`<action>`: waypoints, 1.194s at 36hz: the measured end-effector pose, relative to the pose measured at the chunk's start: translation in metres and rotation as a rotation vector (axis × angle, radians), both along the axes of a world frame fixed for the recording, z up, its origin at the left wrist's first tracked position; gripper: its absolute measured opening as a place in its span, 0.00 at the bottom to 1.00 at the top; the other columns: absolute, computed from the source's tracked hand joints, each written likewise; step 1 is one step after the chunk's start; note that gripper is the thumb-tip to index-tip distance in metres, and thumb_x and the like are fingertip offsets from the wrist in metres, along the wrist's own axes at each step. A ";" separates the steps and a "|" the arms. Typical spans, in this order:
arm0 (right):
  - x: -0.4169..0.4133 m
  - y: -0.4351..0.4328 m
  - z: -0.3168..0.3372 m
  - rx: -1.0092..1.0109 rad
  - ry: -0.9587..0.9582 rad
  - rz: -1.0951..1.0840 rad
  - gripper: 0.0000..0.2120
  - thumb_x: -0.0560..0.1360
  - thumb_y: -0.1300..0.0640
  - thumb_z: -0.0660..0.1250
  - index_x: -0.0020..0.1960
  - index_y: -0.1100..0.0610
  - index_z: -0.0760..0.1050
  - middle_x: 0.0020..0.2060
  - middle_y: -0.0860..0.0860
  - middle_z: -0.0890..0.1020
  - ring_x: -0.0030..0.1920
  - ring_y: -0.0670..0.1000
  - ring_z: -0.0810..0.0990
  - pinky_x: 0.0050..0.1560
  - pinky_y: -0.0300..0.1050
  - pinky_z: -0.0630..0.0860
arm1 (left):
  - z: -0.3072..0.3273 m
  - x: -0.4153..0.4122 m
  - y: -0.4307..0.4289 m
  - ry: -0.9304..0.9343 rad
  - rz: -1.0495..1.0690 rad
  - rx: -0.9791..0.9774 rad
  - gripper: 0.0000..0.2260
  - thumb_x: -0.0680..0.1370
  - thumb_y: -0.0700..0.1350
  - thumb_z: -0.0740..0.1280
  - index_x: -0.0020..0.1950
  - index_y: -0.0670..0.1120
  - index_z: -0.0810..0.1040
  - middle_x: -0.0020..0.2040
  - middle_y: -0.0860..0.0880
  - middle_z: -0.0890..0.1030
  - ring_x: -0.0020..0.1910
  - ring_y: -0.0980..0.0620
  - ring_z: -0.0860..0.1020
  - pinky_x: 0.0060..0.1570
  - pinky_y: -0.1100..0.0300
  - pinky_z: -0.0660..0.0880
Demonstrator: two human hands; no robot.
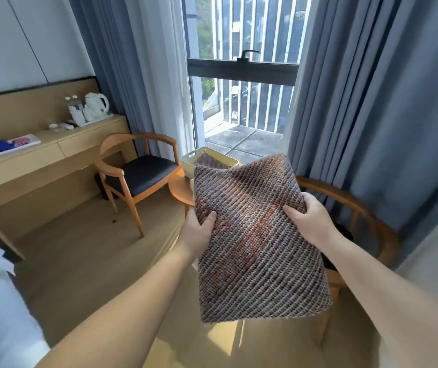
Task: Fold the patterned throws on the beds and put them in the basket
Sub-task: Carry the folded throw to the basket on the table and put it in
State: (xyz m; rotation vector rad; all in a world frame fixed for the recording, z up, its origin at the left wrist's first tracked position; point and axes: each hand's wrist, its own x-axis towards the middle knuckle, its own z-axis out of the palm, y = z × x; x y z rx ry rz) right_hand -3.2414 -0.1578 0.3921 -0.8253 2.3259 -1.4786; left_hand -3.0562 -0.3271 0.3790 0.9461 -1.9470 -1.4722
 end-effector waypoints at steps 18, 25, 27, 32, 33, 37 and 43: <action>-0.145 -0.207 -0.010 0.085 0.078 -0.077 0.16 0.76 0.53 0.69 0.61 0.56 0.75 0.53 0.51 0.81 0.52 0.52 0.80 0.53 0.46 0.75 | -0.019 -0.159 -0.227 -0.070 -0.140 0.021 0.14 0.80 0.52 0.63 0.61 0.49 0.66 0.62 0.48 0.74 0.63 0.47 0.72 0.61 0.55 0.67; -0.187 -0.302 0.006 0.088 0.069 -0.160 0.18 0.76 0.52 0.68 0.63 0.56 0.73 0.51 0.48 0.79 0.51 0.51 0.78 0.52 0.43 0.72 | -0.003 -0.217 -0.333 -0.041 -0.237 0.061 0.22 0.81 0.52 0.62 0.70 0.43 0.62 0.68 0.46 0.72 0.65 0.46 0.71 0.65 0.53 0.67; -0.199 -0.323 0.009 0.075 0.078 -0.184 0.15 0.76 0.53 0.68 0.61 0.55 0.74 0.49 0.49 0.80 0.50 0.51 0.79 0.49 0.42 0.71 | -0.002 -0.233 -0.358 -0.041 -0.232 0.045 0.19 0.80 0.54 0.63 0.67 0.46 0.65 0.65 0.46 0.74 0.63 0.47 0.73 0.67 0.48 0.68; -0.226 -0.364 0.013 0.070 0.062 -0.192 0.14 0.76 0.53 0.69 0.59 0.56 0.75 0.51 0.51 0.82 0.51 0.52 0.81 0.53 0.47 0.75 | 0.000 -0.267 -0.404 -0.043 -0.260 0.053 0.17 0.80 0.53 0.62 0.65 0.48 0.65 0.63 0.48 0.75 0.62 0.46 0.73 0.66 0.46 0.69; -0.231 -0.372 0.013 0.060 0.056 -0.187 0.13 0.76 0.54 0.68 0.58 0.55 0.75 0.50 0.51 0.82 0.50 0.52 0.81 0.53 0.47 0.76 | 0.002 -0.273 -0.411 -0.044 -0.260 0.054 0.16 0.80 0.53 0.62 0.64 0.48 0.65 0.62 0.48 0.75 0.62 0.46 0.73 0.65 0.47 0.69; -0.256 -0.400 0.010 0.034 0.049 -0.169 0.09 0.76 0.55 0.68 0.56 0.53 0.73 0.49 0.52 0.81 0.48 0.52 0.80 0.50 0.45 0.74 | -0.001 -0.302 -0.437 -0.038 -0.235 0.054 0.18 0.81 0.51 0.62 0.67 0.45 0.65 0.63 0.47 0.75 0.62 0.46 0.74 0.65 0.47 0.70; -0.321 -0.445 -0.006 0.044 0.012 -0.149 0.10 0.76 0.56 0.69 0.57 0.54 0.74 0.49 0.53 0.83 0.46 0.51 0.81 0.50 0.48 0.77 | -0.012 -0.357 -0.476 -0.057 -0.210 0.052 0.21 0.80 0.53 0.62 0.68 0.43 0.64 0.66 0.45 0.73 0.64 0.45 0.73 0.67 0.45 0.68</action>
